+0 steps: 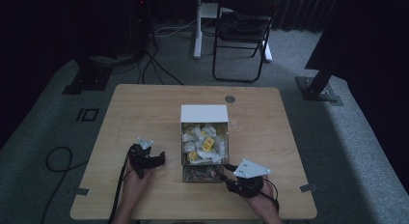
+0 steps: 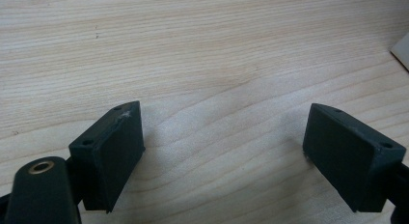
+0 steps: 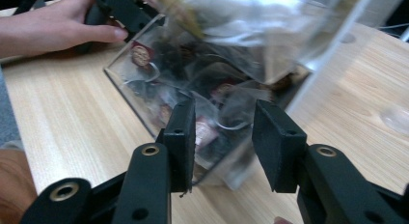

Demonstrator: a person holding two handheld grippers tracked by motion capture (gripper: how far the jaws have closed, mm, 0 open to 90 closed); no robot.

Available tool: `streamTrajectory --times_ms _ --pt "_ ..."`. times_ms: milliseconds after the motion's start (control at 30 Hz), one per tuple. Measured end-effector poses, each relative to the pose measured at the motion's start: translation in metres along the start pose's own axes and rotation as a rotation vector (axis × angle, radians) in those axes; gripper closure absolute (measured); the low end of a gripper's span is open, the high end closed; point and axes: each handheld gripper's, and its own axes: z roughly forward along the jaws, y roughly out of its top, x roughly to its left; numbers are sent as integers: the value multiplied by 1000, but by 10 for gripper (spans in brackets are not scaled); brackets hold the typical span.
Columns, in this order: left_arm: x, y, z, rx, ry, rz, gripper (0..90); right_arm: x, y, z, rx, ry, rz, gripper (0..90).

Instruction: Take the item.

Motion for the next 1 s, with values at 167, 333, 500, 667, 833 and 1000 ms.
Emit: streamTrajectory --times_ms 167,333,500,667,833,1000 --pt "0 0 0 -2 0 -2 152 8 2 8 -1 30 -17 635" --pt "0 0 0 -2 0 -3 152 18 3 15 6 69 -35 616" --pt "0 0 0 -2 0 -3 152 24 2 21 7 97 -47 599" --pt "0 0 0 -2 0 -2 151 31 0 29 14 134 -60 535" --pt "0 0 0 -2 0 -3 152 36 -1 38 42 170 -83 515" --pt "0 0 0 -1 -1 -3 152 43 -1 44 67 183 -93 503"
